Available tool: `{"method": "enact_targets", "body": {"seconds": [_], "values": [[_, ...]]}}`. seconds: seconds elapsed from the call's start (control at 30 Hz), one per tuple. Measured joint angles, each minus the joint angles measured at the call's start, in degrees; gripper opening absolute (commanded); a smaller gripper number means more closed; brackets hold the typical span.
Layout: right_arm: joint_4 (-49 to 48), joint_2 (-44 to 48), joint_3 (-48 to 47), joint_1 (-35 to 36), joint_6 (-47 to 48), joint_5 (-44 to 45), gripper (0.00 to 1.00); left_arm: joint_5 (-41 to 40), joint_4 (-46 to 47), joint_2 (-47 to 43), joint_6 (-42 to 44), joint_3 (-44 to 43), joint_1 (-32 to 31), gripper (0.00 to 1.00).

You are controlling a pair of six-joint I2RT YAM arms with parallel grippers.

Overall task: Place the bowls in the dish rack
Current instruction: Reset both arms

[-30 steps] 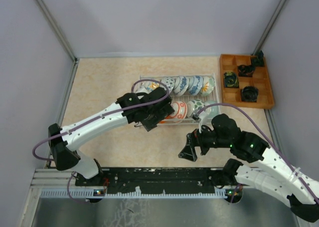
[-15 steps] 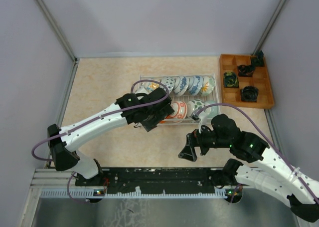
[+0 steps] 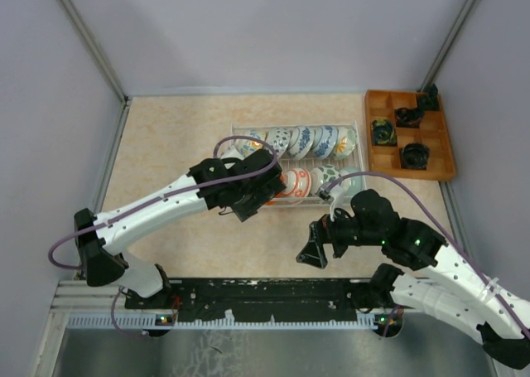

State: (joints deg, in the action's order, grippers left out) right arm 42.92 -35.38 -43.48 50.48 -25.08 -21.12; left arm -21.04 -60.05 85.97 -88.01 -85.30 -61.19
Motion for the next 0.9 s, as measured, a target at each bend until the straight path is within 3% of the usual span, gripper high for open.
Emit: {"method": "enact_targets", "body": {"seconds": [0.9], "values": [[0.00, -0.07, 0.00, 0.02, -0.02, 0.20, 0.99, -0.68, 0.61, -2.14, -0.70, 3.28, -0.24, 1.00]]}}
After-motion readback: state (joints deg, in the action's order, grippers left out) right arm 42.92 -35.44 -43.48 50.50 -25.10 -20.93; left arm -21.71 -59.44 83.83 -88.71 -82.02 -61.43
